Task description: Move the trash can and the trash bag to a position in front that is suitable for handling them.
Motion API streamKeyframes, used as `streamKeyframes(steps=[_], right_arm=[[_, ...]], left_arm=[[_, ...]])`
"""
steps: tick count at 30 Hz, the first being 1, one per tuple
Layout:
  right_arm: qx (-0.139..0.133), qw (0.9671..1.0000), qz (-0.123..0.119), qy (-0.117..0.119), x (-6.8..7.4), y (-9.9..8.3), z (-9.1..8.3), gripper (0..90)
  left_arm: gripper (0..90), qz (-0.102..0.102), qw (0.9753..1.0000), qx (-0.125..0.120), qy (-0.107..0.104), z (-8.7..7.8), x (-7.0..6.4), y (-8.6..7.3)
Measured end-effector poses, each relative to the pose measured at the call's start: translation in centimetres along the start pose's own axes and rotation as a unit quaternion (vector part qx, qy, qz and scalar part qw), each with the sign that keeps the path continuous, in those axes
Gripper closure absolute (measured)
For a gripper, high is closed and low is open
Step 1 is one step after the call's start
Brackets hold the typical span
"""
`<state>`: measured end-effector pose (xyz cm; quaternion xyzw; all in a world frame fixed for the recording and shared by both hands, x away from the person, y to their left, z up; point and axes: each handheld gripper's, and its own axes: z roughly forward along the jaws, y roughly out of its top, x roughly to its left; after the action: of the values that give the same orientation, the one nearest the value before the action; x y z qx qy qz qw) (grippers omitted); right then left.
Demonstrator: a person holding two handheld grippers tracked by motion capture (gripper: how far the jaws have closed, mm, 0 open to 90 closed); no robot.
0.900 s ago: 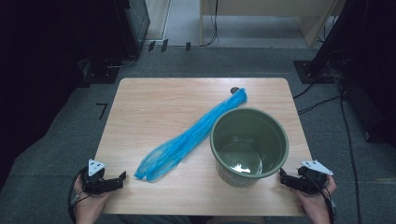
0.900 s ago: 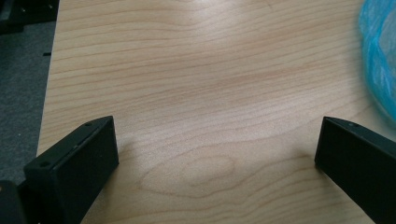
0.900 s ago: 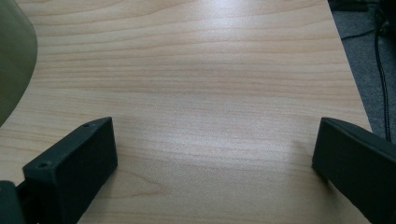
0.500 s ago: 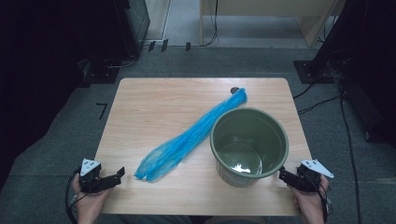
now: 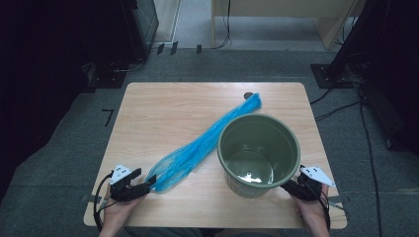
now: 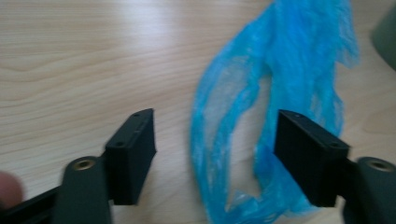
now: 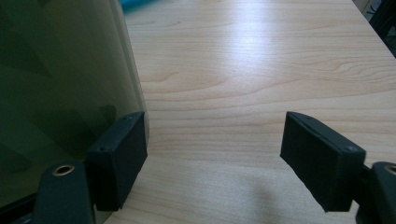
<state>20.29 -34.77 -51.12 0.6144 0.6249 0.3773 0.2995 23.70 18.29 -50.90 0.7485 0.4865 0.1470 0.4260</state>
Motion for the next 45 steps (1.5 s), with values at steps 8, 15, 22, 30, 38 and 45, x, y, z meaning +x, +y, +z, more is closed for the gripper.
streamKeyframes(steps=[8, 15, 22, 30, 38, 45], right_arm=[[0.01, 0.9998, -0.016, 0.007, 1.1, -0.3, 0.3, 23.9], [0.013, 0.9991, -0.032, 0.023, 3.0, -0.3, 0.5, 24.8], [0.016, 0.9979, -0.05, 0.038, 4.4, -0.4, 0.8, 24.8], [0.019, 0.9963, -0.065, 0.053, 6.2, -0.2, 1.6, 24.9], [0.016, 0.9968, -0.06, 0.05, 6.2, 0.3, 1.7, 23.0], [-0.019, 0.9997, -0.01, -0.012, 5.2, 2.9, 2.1, 39.6]], left_arm=[[63.5, 0.06, 0.9973, 0.042, 0.012, 0.6, -1.2, -0.4], [69.0, 0.031, 0.9961, 0.041, 0.072, -1.2, 1.5, -0.9], [70.1, -0.014, 0.9923, 0.033, 0.118, -3.5, 4.5, -1.8], [40.2, -0.048, 0.9916, -0.039, 0.114, -5.3, 5.1, -1.3], [32.3, -0.048, 0.9897, -0.113, 0.074, -5.1, 2.0, 1.7], [36.8, -0.021, 0.9947, -0.099, 0.017, 0.7, -4.2, 4.6]])
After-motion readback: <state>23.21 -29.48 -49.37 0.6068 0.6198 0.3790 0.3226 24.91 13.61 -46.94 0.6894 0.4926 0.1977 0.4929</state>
